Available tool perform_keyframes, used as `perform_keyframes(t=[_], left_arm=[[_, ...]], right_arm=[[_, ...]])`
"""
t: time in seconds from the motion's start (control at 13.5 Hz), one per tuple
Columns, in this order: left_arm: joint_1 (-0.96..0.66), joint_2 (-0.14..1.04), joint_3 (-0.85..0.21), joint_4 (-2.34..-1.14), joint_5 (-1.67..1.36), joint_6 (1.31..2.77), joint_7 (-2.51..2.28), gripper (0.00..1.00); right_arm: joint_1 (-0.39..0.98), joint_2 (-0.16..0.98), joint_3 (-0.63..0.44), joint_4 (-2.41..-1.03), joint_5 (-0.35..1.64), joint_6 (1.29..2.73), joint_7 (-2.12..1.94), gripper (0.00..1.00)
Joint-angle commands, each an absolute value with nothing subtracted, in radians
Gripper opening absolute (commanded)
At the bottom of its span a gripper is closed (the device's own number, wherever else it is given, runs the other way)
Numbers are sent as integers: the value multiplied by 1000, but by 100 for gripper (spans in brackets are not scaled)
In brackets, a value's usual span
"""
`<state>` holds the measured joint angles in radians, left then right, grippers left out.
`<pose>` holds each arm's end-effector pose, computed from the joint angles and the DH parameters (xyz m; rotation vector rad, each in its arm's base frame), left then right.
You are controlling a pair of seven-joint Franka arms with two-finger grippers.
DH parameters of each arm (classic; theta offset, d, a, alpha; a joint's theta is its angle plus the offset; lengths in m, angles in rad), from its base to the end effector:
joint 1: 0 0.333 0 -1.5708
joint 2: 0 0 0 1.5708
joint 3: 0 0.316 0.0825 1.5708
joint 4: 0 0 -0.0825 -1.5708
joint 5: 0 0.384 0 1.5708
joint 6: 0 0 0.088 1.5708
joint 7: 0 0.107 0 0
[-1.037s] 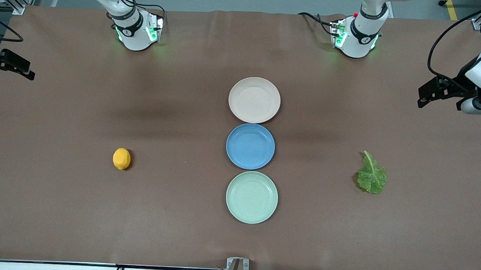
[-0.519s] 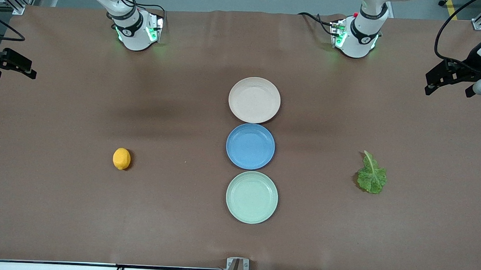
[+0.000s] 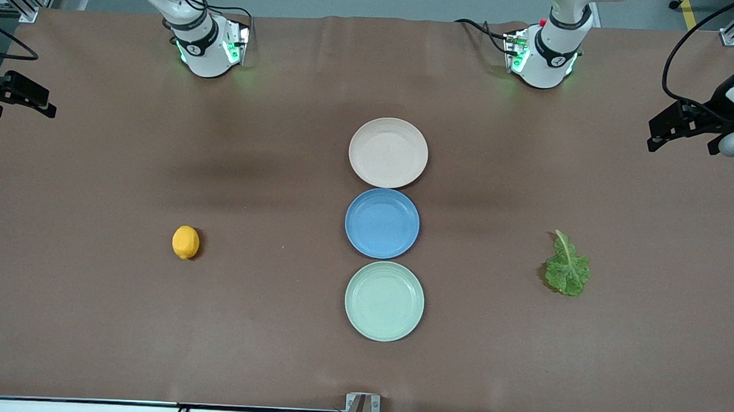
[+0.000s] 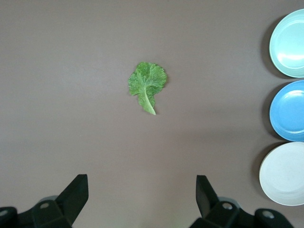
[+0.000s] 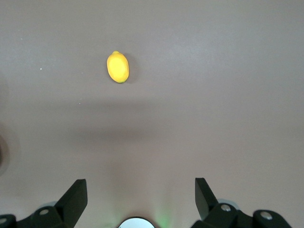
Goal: Pick lemon and lettuce from plates
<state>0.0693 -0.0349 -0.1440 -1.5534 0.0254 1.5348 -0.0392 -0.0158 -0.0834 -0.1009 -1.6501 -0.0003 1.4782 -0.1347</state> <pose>0.5390 -0.0391 0.6484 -3.1116 0.0534 -0.0275 0.5141 -0.0626 0.6243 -3.1193 -0.0292 0.1361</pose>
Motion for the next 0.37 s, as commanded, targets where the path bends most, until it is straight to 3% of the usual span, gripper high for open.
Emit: perform_keyframes(t=[0.0,0.3], left_arm=[[86,-40,-146,-1540,-3,1525,-35,100],[101,-43,-146,-1540,-41,1526,-38,100]], right_arm=[[-20,-123,-100,-1687,-2,1482,-135,100],[-21,-127,-100,-1689,0,1480,-135,100]])
